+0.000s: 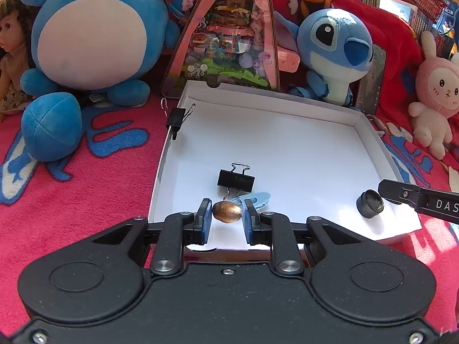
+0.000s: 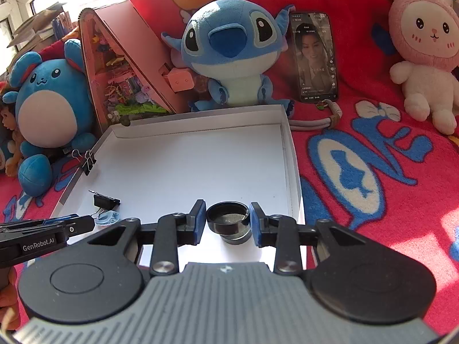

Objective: Organize rigid objects
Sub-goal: 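Carry the walnut and black cup over the white box with both tools, then lower the walnut into the box and open the left tool while the right tool releases the cup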

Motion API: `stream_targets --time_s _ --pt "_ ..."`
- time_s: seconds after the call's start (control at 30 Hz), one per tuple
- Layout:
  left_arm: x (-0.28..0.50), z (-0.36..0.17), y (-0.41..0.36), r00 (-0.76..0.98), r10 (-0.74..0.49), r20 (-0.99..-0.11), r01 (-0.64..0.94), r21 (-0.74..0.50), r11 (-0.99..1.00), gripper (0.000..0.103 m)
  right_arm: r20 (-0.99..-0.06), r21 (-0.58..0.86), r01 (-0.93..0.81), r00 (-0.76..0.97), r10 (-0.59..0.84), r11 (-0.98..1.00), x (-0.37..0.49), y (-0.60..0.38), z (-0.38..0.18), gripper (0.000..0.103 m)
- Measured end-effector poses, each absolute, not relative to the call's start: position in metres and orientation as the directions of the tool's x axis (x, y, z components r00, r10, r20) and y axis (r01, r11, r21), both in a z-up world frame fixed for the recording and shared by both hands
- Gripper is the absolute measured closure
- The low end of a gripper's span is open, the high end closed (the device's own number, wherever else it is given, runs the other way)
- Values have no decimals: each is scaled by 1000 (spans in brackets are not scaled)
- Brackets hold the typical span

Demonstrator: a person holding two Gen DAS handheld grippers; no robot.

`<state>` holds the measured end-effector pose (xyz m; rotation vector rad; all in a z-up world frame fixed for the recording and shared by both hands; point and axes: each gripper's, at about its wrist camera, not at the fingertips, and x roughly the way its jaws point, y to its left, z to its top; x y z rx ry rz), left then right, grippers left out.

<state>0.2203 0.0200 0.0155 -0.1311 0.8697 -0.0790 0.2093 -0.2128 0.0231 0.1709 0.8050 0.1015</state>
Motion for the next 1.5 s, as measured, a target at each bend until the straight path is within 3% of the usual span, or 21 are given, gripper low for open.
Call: stream_targets --time_s 1.13,1.3,1.4,1.5 --pt "232 5 19 639 -83 -764 -33 -134 990 81 -712 184 -27 685 152 983 218 -210 3 65" --pt "232 5 18 640 -81 -764 -34 -133 990 81 -713 184 -30 684 155 982 217 -210 3 61" --pt "232 5 18 640 -81 -764 -35 -134 990 81 -718 171 -30 681 145 985 219 -209 2 49" --pt "232 5 18 640 -80 -764 -35 -133 990 81 -722 162 -30 678 139 986 220 -208 1 47"
